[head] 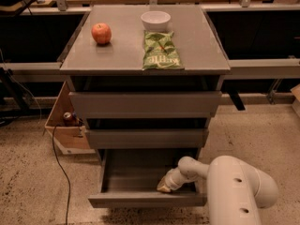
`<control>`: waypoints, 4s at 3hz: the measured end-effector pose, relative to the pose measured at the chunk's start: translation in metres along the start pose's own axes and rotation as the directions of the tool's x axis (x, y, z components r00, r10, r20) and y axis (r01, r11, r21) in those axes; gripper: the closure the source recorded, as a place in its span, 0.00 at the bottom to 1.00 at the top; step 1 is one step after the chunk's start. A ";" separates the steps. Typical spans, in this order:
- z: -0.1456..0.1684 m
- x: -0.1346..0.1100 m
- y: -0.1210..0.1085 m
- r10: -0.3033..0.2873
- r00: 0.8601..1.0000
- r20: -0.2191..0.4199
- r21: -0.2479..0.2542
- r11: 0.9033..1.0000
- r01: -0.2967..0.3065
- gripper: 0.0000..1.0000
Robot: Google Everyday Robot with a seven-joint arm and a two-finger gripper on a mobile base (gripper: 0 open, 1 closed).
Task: Open bottom drawer
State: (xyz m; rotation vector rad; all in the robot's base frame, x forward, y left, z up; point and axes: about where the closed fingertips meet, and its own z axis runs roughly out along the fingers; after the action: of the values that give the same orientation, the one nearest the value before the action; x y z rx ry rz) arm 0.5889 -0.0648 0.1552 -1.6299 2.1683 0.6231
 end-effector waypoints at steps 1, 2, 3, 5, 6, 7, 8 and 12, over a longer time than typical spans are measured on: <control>0.007 0.004 0.029 0.024 1.000 0.018 -0.094 0.995 -0.022 1.00; 0.006 0.001 0.032 0.022 0.999 0.024 -0.111 0.994 -0.019 1.00; 0.000 -0.014 0.059 -0.004 0.998 0.066 -0.198 0.980 0.017 1.00; 0.008 -0.017 0.088 0.015 0.998 0.064 -0.351 0.936 0.008 1.00; 0.008 -0.017 0.089 0.019 0.998 0.055 -0.369 0.929 0.003 1.00; 0.010 -0.013 0.101 0.022 1.000 0.019 -0.422 0.907 -0.012 1.00; 0.010 -0.014 0.099 0.022 1.000 0.019 -0.422 0.907 -0.012 1.00; -0.076 0.004 0.088 0.050 0.999 0.017 -0.073 0.996 -0.049 1.00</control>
Offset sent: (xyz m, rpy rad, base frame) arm -0.0744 0.0390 0.0484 0.2303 0.1202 0.1863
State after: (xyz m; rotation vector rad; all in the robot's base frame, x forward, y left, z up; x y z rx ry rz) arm 0.5013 -0.0883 0.2286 -1.6036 2.2020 0.7366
